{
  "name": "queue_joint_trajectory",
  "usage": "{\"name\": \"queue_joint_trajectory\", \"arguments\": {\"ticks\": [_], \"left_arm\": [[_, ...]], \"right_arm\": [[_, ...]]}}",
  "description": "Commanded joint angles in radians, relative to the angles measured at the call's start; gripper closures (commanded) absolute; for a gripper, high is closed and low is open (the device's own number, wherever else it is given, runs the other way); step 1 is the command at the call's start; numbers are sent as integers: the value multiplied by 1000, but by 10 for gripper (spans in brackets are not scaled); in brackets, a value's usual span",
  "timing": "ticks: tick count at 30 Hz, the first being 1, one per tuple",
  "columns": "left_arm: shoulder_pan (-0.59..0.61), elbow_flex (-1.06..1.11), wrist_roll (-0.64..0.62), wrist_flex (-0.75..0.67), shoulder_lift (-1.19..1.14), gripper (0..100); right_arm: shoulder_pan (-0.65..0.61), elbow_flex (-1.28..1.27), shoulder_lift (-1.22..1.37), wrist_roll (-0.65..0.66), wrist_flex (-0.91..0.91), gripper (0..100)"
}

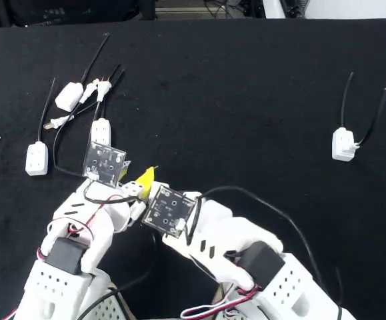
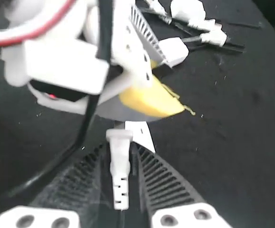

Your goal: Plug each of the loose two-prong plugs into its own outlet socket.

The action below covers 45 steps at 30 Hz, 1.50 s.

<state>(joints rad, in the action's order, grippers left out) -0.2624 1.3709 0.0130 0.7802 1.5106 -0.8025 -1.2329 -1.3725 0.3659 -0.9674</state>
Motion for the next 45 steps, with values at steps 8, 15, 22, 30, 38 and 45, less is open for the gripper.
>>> {"name": "queue_joint_trajectory", "arguments": {"ticks": [8, 15, 22, 30, 38, 45], "left_arm": [[47, -5, 28, 3, 12, 832], [47, -1, 29, 3, 12, 833], [47, 19, 25, -12, 12, 833], [48, 10, 26, -61, 12, 833], [176, -102, 21, -71, 12, 833], [292, -104, 25, 17, 3, 833]], "right_arm": [[-8, 117, -12, -37, -20, 988], [6, 117, -12, -37, -21, 988], [46, 119, -10, -40, -18, 988], [46, 110, -8, -44, -21, 988], [49, -4, -8, -44, 14, 988], [196, -65, -2, -58, 110, 988]]}}
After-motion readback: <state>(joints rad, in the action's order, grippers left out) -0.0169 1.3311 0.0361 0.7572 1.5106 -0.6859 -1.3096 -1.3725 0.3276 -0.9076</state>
